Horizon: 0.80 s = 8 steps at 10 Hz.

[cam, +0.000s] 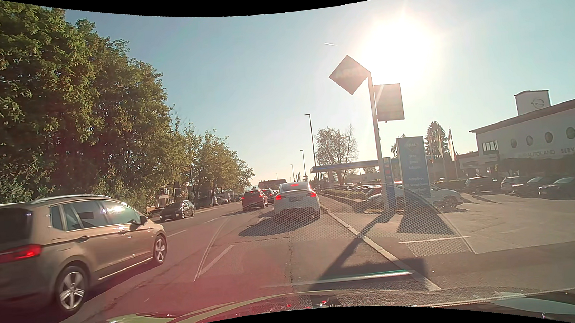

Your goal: Follow the waypoints while adhering to traffic rules and regulations

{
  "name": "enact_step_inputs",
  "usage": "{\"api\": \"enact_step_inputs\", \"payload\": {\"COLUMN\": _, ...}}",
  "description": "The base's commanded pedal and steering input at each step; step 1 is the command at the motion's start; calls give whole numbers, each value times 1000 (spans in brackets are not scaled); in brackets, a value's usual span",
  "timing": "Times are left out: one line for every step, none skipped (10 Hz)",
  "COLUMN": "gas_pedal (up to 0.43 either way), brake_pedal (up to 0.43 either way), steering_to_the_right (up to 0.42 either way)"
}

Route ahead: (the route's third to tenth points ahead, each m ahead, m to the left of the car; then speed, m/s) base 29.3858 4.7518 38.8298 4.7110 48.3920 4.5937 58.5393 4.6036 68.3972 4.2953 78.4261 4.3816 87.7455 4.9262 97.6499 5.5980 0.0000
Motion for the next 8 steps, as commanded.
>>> {"api": "enact_step_inputs", "payload": {"gas_pedal": 0, "brake_pedal": 268, "steering_to_the_right": -1}}
{"api": "enact_step_inputs", "payload": {"gas_pedal": 0, "brake_pedal": 268, "steering_to_the_right": -1}}
{"api": "enact_step_inputs", "payload": {"gas_pedal": 0, "brake_pedal": 268, "steering_to_the_right": -1}}
{"api": "enact_step_inputs", "payload": {"gas_pedal": 0, "brake_pedal": 268, "steering_to_the_right": -1}}
{"api": "enact_step_inputs", "payload": {"gas_pedal": 0, "brake_pedal": 268, "steering_to_the_right": -1}}
{"api": "enact_step_inputs", "payload": {"gas_pedal": 0, "brake_pedal": 268, "steering_to_the_right": -1}}
{"api": "enact_step_inputs", "payload": {"gas_pedal": 0, "brake_pedal": 268, "steering_to_the_right": -1}}
{"api": "enact_step_inputs", "payload": {"gas_pedal": 0, "brake_pedal": 268, "steering_to_the_right": -1}}
